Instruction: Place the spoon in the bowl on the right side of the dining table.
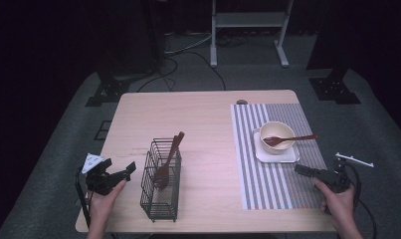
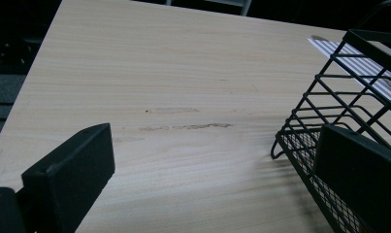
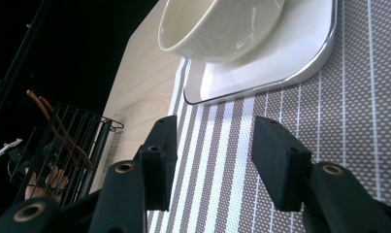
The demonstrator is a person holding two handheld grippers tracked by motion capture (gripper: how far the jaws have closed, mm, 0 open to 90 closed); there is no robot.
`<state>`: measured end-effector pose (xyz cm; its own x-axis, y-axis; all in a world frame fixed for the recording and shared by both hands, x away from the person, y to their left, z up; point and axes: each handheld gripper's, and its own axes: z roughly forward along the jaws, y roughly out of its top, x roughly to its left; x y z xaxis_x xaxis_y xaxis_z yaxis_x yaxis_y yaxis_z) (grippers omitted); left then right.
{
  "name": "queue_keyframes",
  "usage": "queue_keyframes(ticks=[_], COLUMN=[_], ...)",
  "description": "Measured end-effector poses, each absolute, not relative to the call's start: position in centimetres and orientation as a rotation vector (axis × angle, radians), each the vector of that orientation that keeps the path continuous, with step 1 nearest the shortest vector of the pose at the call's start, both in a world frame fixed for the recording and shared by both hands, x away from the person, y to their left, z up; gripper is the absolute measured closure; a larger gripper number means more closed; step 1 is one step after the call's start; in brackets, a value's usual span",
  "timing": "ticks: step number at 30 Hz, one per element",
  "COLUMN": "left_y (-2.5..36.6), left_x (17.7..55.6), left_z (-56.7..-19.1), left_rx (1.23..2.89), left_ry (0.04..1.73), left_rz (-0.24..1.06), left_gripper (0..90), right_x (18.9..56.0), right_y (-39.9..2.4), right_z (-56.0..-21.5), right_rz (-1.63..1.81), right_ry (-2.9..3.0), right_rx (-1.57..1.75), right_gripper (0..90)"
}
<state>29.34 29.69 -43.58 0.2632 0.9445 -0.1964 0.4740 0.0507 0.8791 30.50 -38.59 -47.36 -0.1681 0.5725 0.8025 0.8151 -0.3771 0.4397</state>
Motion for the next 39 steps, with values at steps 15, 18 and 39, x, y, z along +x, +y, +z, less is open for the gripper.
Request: queue_keyframes(ticks=[15, 18, 39], left_y=[29.6, 29.7, 29.6], left_x=[29.3, 29.3, 29.4], left_z=[-43.6, -43.6, -43.6], left_rx=[1.579, 1.576, 1.576], left_ry=[1.354, 1.356, 1.355], left_rz=[0.614, 0.613, 0.611], left_gripper=[0.2, 0.2, 0.2], right_x=[29.2, 28.8, 26.8], right_y=[-38.2, -37.8, -35.3], right_z=[-47.6, -47.8, -47.7], right_rz=[-1.585, -1.584, -1.592], right_ry=[-1.614, -1.616, -1.677], right_rx=[-1.845, -1.833, -1.738], right_gripper=[49.1, 48.6, 45.7])
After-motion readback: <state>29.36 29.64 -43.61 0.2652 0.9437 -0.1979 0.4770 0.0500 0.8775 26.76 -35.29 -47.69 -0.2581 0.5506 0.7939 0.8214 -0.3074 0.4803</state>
